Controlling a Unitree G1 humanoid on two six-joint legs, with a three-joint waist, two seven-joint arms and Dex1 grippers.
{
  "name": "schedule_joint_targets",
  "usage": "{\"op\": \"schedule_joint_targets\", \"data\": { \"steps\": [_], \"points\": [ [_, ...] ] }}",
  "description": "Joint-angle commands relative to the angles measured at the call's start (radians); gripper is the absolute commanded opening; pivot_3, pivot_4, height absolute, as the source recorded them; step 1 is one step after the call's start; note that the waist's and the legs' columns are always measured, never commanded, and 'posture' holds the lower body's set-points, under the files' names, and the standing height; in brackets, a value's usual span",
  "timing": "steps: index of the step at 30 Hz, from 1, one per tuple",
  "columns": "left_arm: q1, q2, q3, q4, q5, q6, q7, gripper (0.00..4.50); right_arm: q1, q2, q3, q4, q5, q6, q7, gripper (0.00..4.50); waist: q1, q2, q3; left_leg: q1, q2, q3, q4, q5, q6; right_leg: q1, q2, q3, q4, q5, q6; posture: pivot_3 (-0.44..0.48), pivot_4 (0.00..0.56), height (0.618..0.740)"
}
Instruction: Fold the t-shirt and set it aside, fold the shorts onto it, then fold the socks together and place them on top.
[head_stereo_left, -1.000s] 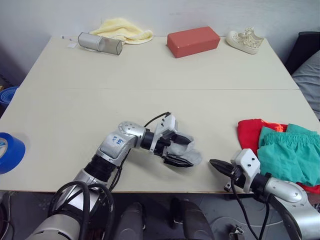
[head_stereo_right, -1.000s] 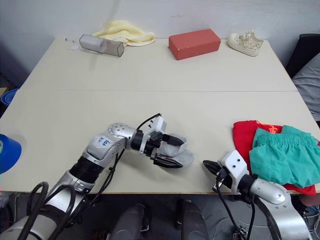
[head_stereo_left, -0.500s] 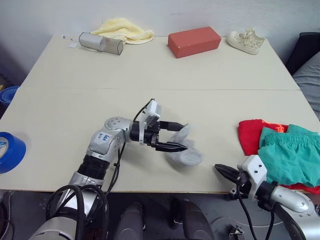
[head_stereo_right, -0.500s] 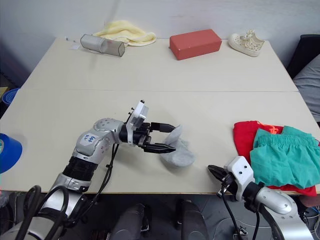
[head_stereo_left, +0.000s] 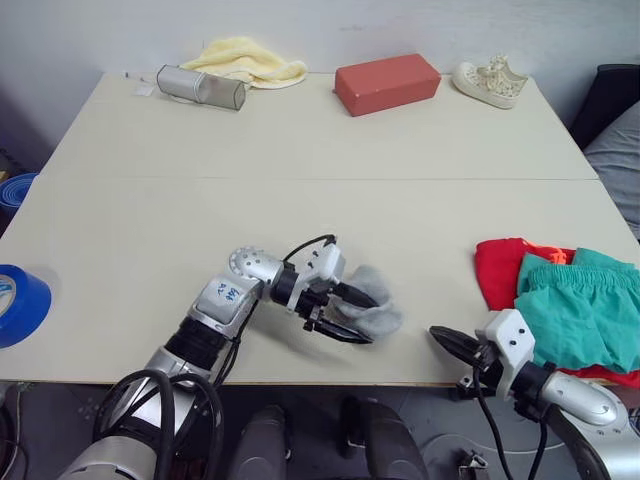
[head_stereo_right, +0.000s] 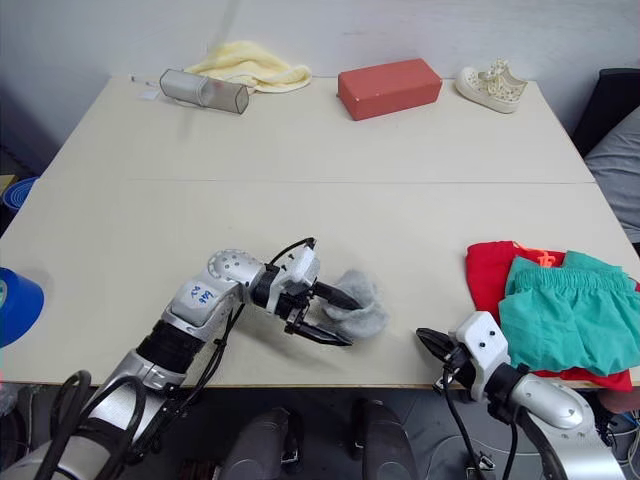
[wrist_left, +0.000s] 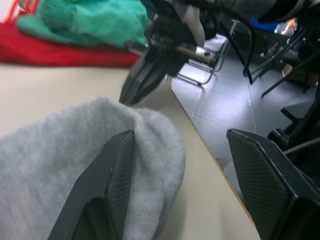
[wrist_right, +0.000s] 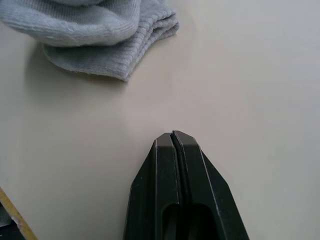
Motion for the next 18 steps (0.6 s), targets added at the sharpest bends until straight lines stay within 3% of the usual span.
{"op": "schedule_joint_targets", "data": {
  "steps": [1, 2, 9, 18],
  "points": [
    [-0.001, -0.030, 0.002, -0.016, -0.006, -0.020, -0.008, 4.25, -0.002, 0.012, -0.002, -0.040, 0.005, -0.013, -0.018, 0.00, 0.000, 0.000, 0.000, 0.000, 0.000, 0.000, 0.000, 0.000, 0.000, 0.000, 0.000, 0.000, 0.000, 0.000, 0.000, 0.000, 0.150, 0.740],
    [-0.002, -0.037, 0.007, -0.016, -0.009, -0.023, -0.008, 4.47, -0.002, 0.014, 0.000, -0.042, 0.005, -0.012, -0.021, 0.00, 0.000, 0.000, 0.000, 0.000, 0.000, 0.000, 0.000, 0.000, 0.000, 0.000, 0.000, 0.000, 0.000, 0.000, 0.000, 0.000, 0.150, 0.740],
    [0.005, -0.025, 0.014, 0.004, -0.002, -0.114, -0.082, 4.47, 0.004, 0.021, 0.008, -0.047, 0.005, -0.014, -0.039, 0.00, -0.002, 0.000, 0.000, 0.000, 0.000, 0.000, 0.000, 0.000, 0.000, 0.000, 0.000, 0.000, 0.000, 0.000, 0.000, 0.000, 0.150, 0.740],
    [-0.046, -0.012, 0.150, -0.055, -0.136, -0.001, -0.094, 4.47, 0.025, 0.029, -0.012, -0.060, 0.028, -0.003, -0.049, 0.00, -0.001, 0.000, 0.000, 0.000, 0.000, 0.000, 0.000, 0.000, 0.001, 0.001, 0.000, 0.000, 0.000, 0.000, 0.000, 0.000, 0.150, 0.740]
  ]
}}
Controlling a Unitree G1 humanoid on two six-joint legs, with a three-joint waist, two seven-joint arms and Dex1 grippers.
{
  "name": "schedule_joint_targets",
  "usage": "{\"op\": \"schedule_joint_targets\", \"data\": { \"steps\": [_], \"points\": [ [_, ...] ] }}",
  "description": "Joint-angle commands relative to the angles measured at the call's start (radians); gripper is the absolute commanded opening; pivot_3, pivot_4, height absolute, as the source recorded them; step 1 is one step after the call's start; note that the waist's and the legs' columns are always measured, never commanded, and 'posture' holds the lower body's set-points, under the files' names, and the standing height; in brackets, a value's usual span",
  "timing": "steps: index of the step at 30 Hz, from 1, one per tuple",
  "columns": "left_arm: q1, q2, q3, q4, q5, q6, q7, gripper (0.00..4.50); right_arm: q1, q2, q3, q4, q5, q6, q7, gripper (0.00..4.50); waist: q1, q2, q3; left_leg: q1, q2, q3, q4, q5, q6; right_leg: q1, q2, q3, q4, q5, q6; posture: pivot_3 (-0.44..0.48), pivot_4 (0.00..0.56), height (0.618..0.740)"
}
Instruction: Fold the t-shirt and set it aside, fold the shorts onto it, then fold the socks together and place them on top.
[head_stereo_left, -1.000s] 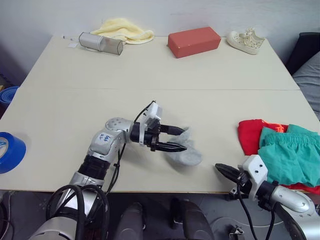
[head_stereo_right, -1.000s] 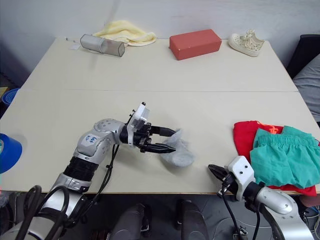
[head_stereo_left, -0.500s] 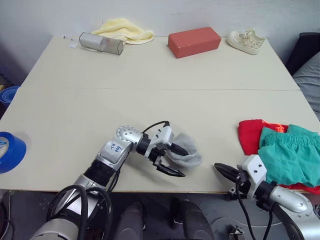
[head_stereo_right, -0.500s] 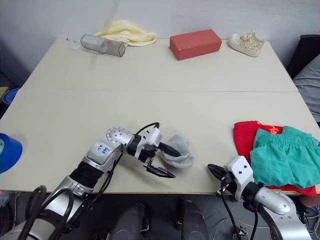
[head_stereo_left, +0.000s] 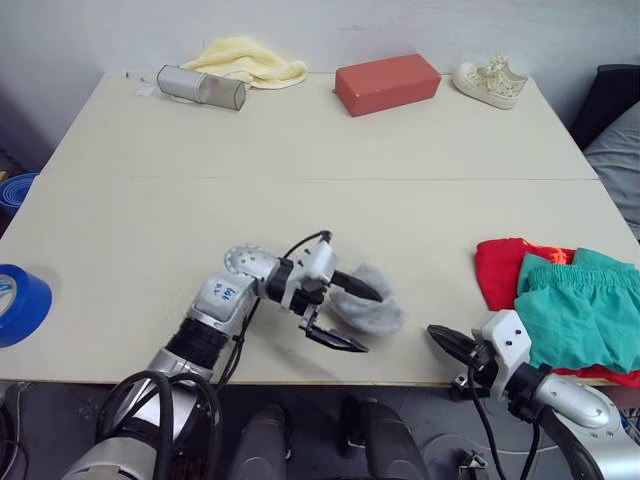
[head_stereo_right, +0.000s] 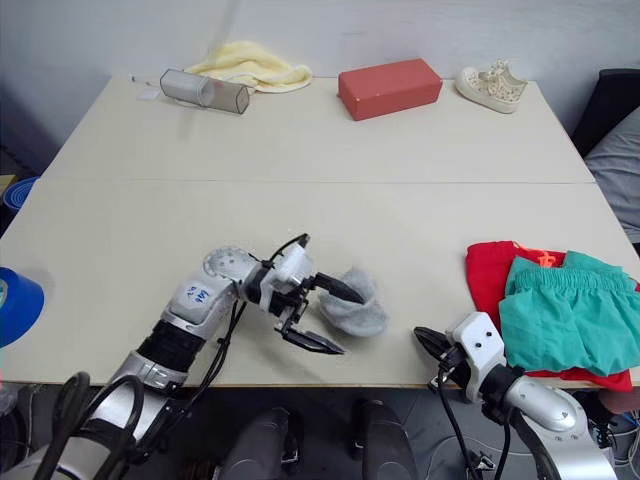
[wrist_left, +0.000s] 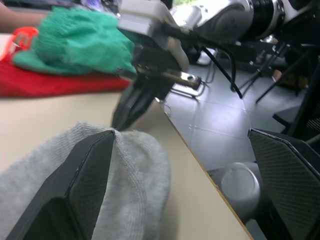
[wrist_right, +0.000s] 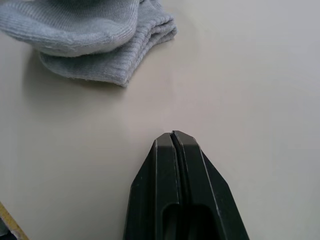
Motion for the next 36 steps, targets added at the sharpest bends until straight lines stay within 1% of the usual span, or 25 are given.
{"op": "schedule_joint_targets", "data": {
  "steps": [1, 8, 11, 13, 16, 18, 19, 21, 23, 25, 27, 28, 31, 36],
  "points": [
    [-0.030, 0.013, 0.044, -0.073, -0.061, 0.057, -0.006, 4.47, 0.010, 0.009, -0.030, -0.045, 0.032, -0.002, -0.006, 0.00, 0.000, 0.000, 0.000, 0.000, 0.000, 0.000, 0.000, 0.000, 0.000, 0.000, 0.000, 0.000, 0.000, 0.000, 0.000, 0.000, 0.150, 0.740],
    [-0.030, 0.026, 0.049, -0.114, -0.086, 0.137, 0.008, 4.47, 0.006, 0.005, -0.032, -0.046, 0.047, 0.001, -0.005, 0.00, 0.000, 0.000, 0.000, 0.002, 0.000, 0.000, 0.000, 0.000, 0.000, 0.002, 0.000, 0.000, 0.000, 0.000, 0.000, 0.000, 0.150, 0.740],
    [-0.054, 0.011, 0.100, -0.061, -0.089, 0.158, 0.073, 4.47, 0.004, 0.020, -0.046, -0.062, 0.087, -0.003, -0.006, 0.00, -0.001, 0.000, 0.000, 0.002, 0.000, 0.000, 0.000, 0.000, 0.000, 0.002, 0.000, 0.000, 0.000, 0.000, 0.000, 0.000, 0.150, 0.740],
    [-0.073, -0.003, 0.143, -0.009, -0.092, 0.149, 0.114, 4.47, 0.003, 0.035, -0.056, -0.087, 0.126, -0.046, 0.019, 0.00, 0.000, 0.000, 0.000, 0.002, 0.000, -0.001, 0.000, 0.000, 0.000, 0.002, 0.000, 0.000, 0.000, 0.000, 0.001, 0.000, 0.150, 0.740],
    [-0.100, -0.015, 0.189, 0.079, -0.068, 0.106, 0.165, 3.92, -0.026, 0.057, -0.066, -0.130, 0.184, -0.064, 0.025, 0.00, -0.002, 0.000, 0.000, 0.002, 0.000, -0.001, 0.001, 0.000, 0.001, 0.002, 0.000, 0.000, 0.000, 0.000, 0.001, 0.000, 0.150, 0.740],
    [-0.112, -0.014, 0.189, 0.129, -0.034, 0.057, 0.182, 3.33, -0.062, 0.051, -0.062, -0.141, 0.196, -0.060, 0.022, 0.00, -0.004, 0.000, 0.000, 0.002, 0.000, -0.001, 0.000, 0.000, 0.001, 0.003, 0.001, 0.000, 0.000, 0.000, 0.001, 0.000, 0.150, 0.740],
    [-0.117, -0.018, 0.187, 0.155, -0.012, 0.019, 0.197, 2.94, -0.089, 0.039, -0.050, -0.146, 0.186, -0.047, 0.013, 0.00, -0.003, 0.000, 0.000, 0.003, 0.000, -0.001, 0.000, 0.000, 0.000, 0.003, 0.000, 0.000, 0.000, 0.000, 0.001, 0.000, 0.150, 0.740],
    [-0.124, -0.028, 0.175, 0.195, 0.028, -0.030, 0.230, 2.27, -0.156, 0.022, 0.003, -0.152, 0.154, 0.000, -0.015, 0.00, -0.001, 0.000, 0.000, 0.002, 0.000, -0.001, 0.001, 0.000, 0.001, 0.003, 0.000, 0.000, 0.000, 0.000, 0.001, 0.000, 0.150, 0.740],
    [-0.116, -0.036, 0.156, 0.208, 0.052, -0.052, 0.235, 1.60, -0.230, 0.016, 0.081, -0.141, 0.099, 0.030, -0.039, 0.00, -0.001, 0.000, 0.000, 0.002, 0.000, -0.001, 0.001, 0.000, 0.001, 0.003, 0.000, 0.000, 0.000, 0.000, 0.001, 0.000, 0.150, 0.740],
    [-0.101, -0.043, 0.131, 0.222, 0.090, -0.096, 0.237, 0.97, -0.309, 0.023, 0.160, -0.108, 0.016, 0.031, -0.070, 0.00, -0.001, 0.000, 0.000, 0.002, 0.000, -0.001, 0.000, 0.000, 0.000, 0.003, 0.000, 0.000, 0.000, 0.000, 0.001, 0.000, 0.150, 0.740],
    [-0.094, -0.051, 0.115, 0.234, 0.119, -0.122, 0.247, 0.27, -0.358, 0.038, 0.206, -0.084, -0.012, 0.043, -0.084, 0.00, -0.001, 0.000, 0.000, 0.002, 0.000, -0.001, 0.000, 0.000, 0.000, 0.002, 0.000, -0.001, 0.001, 0.000, 0.001, 0.000, 0.150, 0.740],
    [-0.091, -0.056, 0.109, 0.236, 0.128, -0.136, 0.249, 0.02, -0.379, 0.042, 0.226, -0.072, -0.030, 0.041, -0.088, 0.00, -0.001, 0.000, 0.000, 0.002, 0.000, -0.001, 0.000, 0.000, 0.000, 0.002, 0.000, -0.001, 0.001, 0.000, 0.001, 0.000, 0.150, 0.740],
    [-0.070, -0.073, 0.089, 0.212, 0.140, -0.131, 0.261, 0.02, -0.417, 0.038, 0.277, -0.043, -0.081, 0.029, -0.085, 0.00, 0.000, 0.000, 0.000, 0.001, 0.000, -0.001, 0.000, -0.002, 0.000, 0.002, -0.001, -0.002, 0.001, 0.001, 0.001, 0.000, 0.150, 0.740],
    [-0.029, -0.068, 0.034, 0.175, 0.182, -0.150, 0.248, 0.02, -0.368, -0.016, 0.288, -0.034, -0.121, 0.044, -0.051, 0.00, 0.000, 0.000, 0.000, 0.001, -0.001, 0.000, 0.000, -0.003, 0.003, 0.002, -0.002, -0.003, 0.001, 0.000, 0.002, 0.000, 0.150, 0.740]
  ]
}}
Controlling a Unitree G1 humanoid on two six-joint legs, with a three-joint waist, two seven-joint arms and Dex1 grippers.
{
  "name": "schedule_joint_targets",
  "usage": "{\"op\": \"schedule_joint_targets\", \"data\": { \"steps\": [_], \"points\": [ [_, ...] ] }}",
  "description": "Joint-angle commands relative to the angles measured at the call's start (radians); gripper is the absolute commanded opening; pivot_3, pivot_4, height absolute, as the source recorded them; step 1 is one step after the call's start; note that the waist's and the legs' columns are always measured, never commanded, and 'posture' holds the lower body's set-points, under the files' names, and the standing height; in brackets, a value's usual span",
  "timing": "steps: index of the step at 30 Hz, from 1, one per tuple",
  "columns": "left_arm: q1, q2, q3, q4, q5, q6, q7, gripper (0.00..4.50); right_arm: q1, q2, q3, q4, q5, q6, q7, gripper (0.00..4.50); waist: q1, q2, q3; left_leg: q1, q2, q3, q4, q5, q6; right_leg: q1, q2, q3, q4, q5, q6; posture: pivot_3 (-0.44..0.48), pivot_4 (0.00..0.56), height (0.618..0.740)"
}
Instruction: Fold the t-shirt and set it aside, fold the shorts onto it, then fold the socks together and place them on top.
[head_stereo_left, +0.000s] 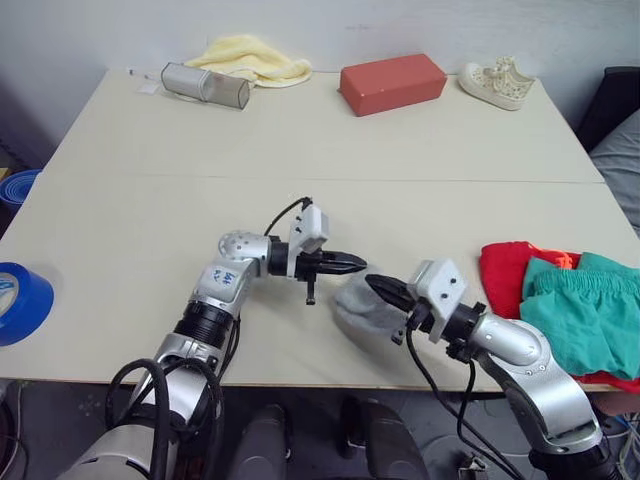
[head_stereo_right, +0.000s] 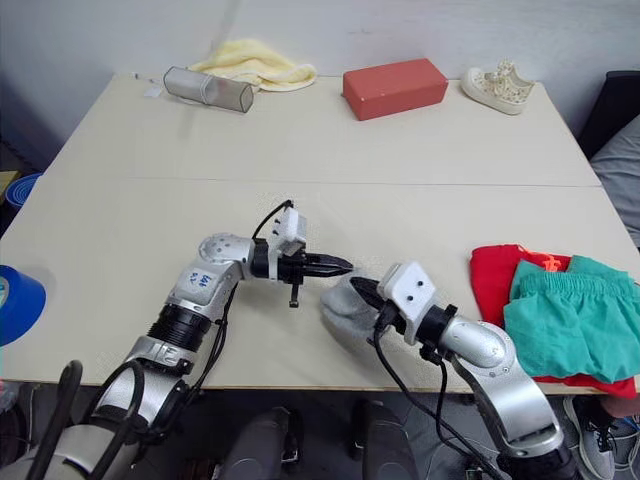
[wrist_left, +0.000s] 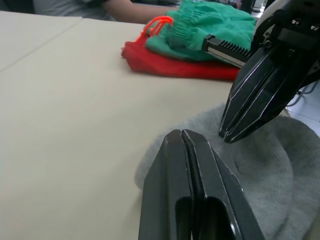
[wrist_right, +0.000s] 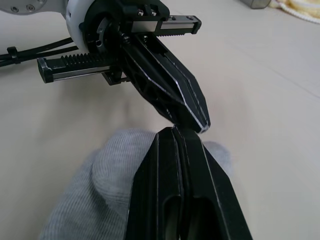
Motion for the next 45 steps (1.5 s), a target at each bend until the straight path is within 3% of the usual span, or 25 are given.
{"op": "schedule_joint_targets", "data": {
  "steps": [1, 10, 19, 26, 37, 45],
  "points": [
    [0.023, -0.001, -0.028, -0.065, 0.018, -0.023, -0.011, 0.02, 0.050, -0.041, -0.002, 0.005, -0.028, -0.003, 0.022, 0.00, 0.000, 0.000, 0.000, 0.000, 0.000, 0.000, 0.000, 0.000, 0.000, 0.000, 0.000, 0.000, 0.000, 0.000, 0.000, 0.000, 0.150, 0.740],
    [0.077, 0.004, -0.087, -0.122, 0.052, -0.016, -0.009, 0.02, 0.164, -0.070, 0.037, 0.122, -0.111, -0.178, 0.077, 0.00, -0.001, 0.000, 0.000, 0.003, 0.000, 0.000, 0.001, 0.000, 0.000, 0.003, 0.000, 0.001, 0.000, 0.000, 0.000, 0.000, 0.150, 0.740],
    [0.128, 0.036, -0.123, -0.143, 0.092, -0.018, -0.007, 0.02, 0.243, -0.038, -0.022, 0.220, -0.070, -0.383, 0.102, 0.00, 0.000, -0.001, -0.001, 0.004, 0.000, 0.000, 0.001, 0.000, 0.000, 0.004, 0.000, 0.001, 0.000, 0.000, 0.000, 0.000, 0.150, 0.740],
    [0.137, 0.024, -0.143, -0.144, 0.099, -0.020, 0.003, 0.02, 0.153, 0.045, -0.089, 0.143, 0.170, -0.294, 0.115, 0.00, -0.002, -0.001, -0.001, 0.004, 0.001, 0.000, 0.001, 0.001, -0.001, 0.004, 0.000, 0.002, 0.000, 0.000, 0.000, 0.000, 0.150, 0.740],
    [0.139, 0.032, -0.135, -0.156, 0.098, -0.008, 0.018, 0.02, 0.056, 0.088, -0.004, 0.300, 0.019, -0.294, 0.092, 0.00, 0.000, -0.001, -0.001, 0.003, 0.001, -0.001, 0.001, 0.000, 0.000, 0.004, 0.000, 0.000, 0.000, 0.000, 0.000, 0.000, 0.150, 0.740],
    [0.150, 0.032, -0.121, -0.142, 0.092, -0.010, 0.040, 0.02, -0.007, 0.196, -0.098, 0.432, 0.036, -0.237, -0.038, 0.00, -0.002, -0.001, -0.001, 0.004, 0.001, -0.001, 0.002, 0.002, -0.001, 0.004, -0.001, 0.001, 0.000, 0.000, -0.001, 0.000, 0.150, 0.740]
  ]
}}
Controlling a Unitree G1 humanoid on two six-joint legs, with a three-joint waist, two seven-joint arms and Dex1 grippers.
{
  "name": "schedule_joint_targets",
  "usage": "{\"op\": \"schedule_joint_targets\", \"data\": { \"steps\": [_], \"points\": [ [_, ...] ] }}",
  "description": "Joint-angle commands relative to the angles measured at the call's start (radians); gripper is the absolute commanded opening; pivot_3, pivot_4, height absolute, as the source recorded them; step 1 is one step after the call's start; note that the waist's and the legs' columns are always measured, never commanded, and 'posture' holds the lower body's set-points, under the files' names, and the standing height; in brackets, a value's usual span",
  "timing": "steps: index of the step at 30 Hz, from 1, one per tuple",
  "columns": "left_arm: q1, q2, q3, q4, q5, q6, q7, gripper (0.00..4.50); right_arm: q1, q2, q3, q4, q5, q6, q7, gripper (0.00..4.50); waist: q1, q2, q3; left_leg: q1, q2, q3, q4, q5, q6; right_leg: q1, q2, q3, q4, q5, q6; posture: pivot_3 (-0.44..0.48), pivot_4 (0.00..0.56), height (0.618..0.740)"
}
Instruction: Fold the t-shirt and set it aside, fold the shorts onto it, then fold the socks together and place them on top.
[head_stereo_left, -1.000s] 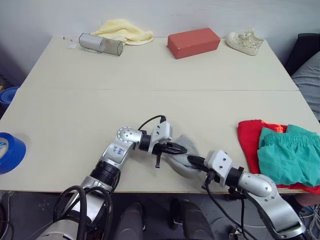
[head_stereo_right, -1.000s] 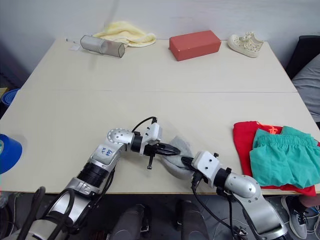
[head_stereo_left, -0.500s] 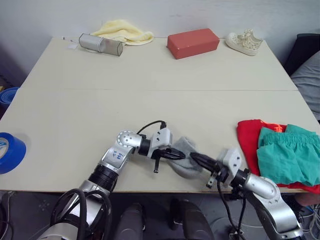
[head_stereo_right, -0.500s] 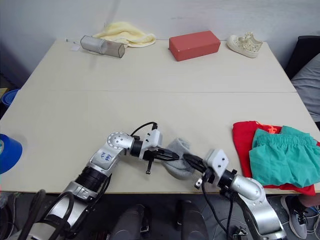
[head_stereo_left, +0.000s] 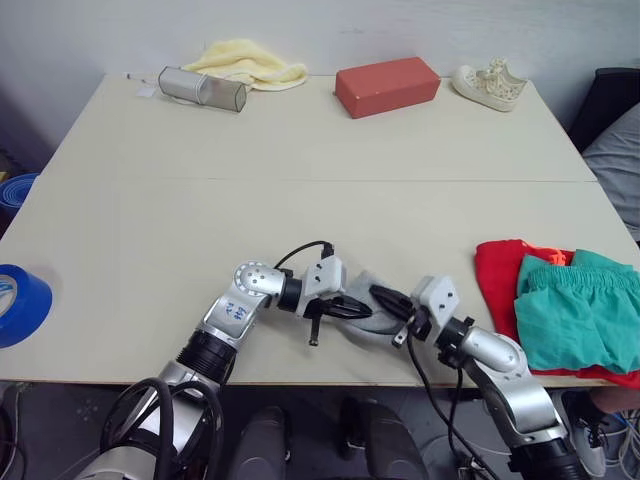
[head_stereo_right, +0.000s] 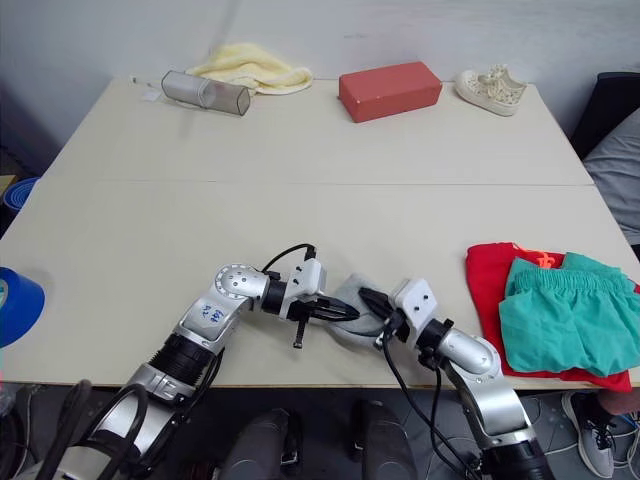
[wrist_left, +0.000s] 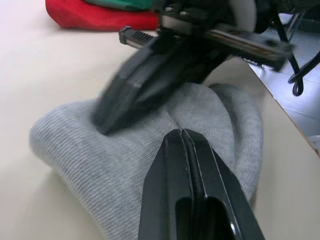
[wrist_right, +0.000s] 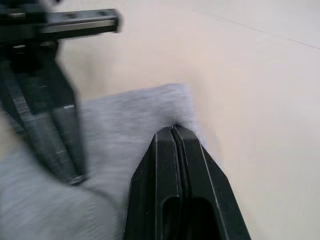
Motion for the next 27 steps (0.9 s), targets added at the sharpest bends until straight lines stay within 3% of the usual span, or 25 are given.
{"op": "schedule_joint_targets", "data": {
  "steps": [1, 8, 13, 15, 19, 21, 24, 26, 27],
  "points": [
    [0.023, 0.006, 0.002, 0.012, 0.007, 0.002, 0.007, 0.02, 0.003, 0.018, -0.056, 0.021, 0.052, 0.057, -0.024, 0.00, 0.000, 0.000, 0.000, 0.000, 0.000, 0.000, 0.000, 0.000, 0.000, 0.000, 0.000, 0.000, 0.000, 0.000, 0.000, 0.000, 0.150, 0.740],
    [0.022, -0.024, 0.053, 0.018, -0.038, -0.010, 0.029, 0.02, 0.052, -0.001, -0.113, -0.104, 0.156, 0.060, 0.054, 0.00, 0.000, 0.000, 0.000, 0.000, 0.000, 0.000, -0.001, 0.000, 0.000, 0.000, 0.000, 0.000, 0.001, 0.000, 0.000, 0.000, 0.150, 0.740],
    [0.002, -0.041, 0.127, -0.039, -0.140, -0.010, -0.013, 0.00, 0.152, -0.060, -0.278, -0.312, 0.441, 0.308, 0.010, 0.17, 0.001, 0.001, 0.000, -0.002, 0.000, -0.001, -0.001, 0.000, 0.000, -0.001, 0.000, 0.000, 0.001, 0.001, 0.000, 0.000, 0.150, 0.740],
    [-0.007, -0.035, 0.140, -0.049, -0.157, -0.008, -0.028, 0.00, 0.190, -0.100, -0.335, -0.369, 0.541, 0.408, -0.016, 0.59, 0.002, 0.001, 0.000, -0.001, 0.000, -0.001, -0.001, 0.000, 0.000, -0.001, 0.000, 0.000, 0.001, 0.001, 0.000, 0.000, 0.150, 0.740],
    [-0.047, -0.018, 0.160, -0.036, -0.167, -0.004, -0.053, 0.00, 0.282, -0.195, -0.472, -0.428, 0.853, 0.640, -0.143, 1.97, 0.003, 0.001, 0.000, -0.002, 0.000, -0.002, -0.001, 0.000, 0.000, -0.001, 0.000, -0.001, 0.000, 0.000, 0.000, 0.000, 0.150, 0.740],
    [-0.076, -0.011, 0.155, 0.020, -0.135, -0.056, -0.062, 0.00, 0.362, -0.277, -0.506, -0.409, 1.164, 0.750, -0.272, 2.69, 0.003, 0.001, 0.000, -0.002, 0.000, -0.002, -0.001, 0.000, 0.000, -0.001, 0.000, -0.001, 0.000, 0.000, 0.000, 0.000, 0.150, 0.740],
    [-0.107, -0.005, 0.137, 0.104, -0.082, -0.146, -0.070, 0.00, 0.453, -0.378, -0.494, -0.385, 1.536, 0.781, -0.464, 3.72, 0.003, 0.001, 0.000, -0.002, 0.000, -0.002, -0.001, 0.000, 0.000, 0.000, 0.000, 0.000, -0.001, 0.000, 0.000, 0.000, 0.150, 0.740],
    [-0.121, -0.009, 0.125, 0.151, -0.052, -0.198, -0.072, 0.00, 0.478, -0.416, -0.460, -0.390, 1.635, 0.765, -0.553, 4.41, -0.001, 0.001, 0.001, -0.002, 0.000, -0.001, -0.002, 0.000, 0.000, 0.000, 0.001, 0.000, -0.002, 0.000, 0.000, 0.000, 0.150, 0.740],
    [-0.129, -0.018, 0.120, 0.177, -0.038, -0.218, -0.063, 0.00, 0.484, -0.414, -0.428, -0.397, 1.678, 0.750, -0.592, 4.46, -0.001, 0.001, 0.001, -0.002, 0.000, 0.000, -0.002, 0.000, 0.000, 0.000, 0.001, 0.000, -0.002, 0.000, 0.000, 0.000, 0.150, 0.740]
  ]
}}
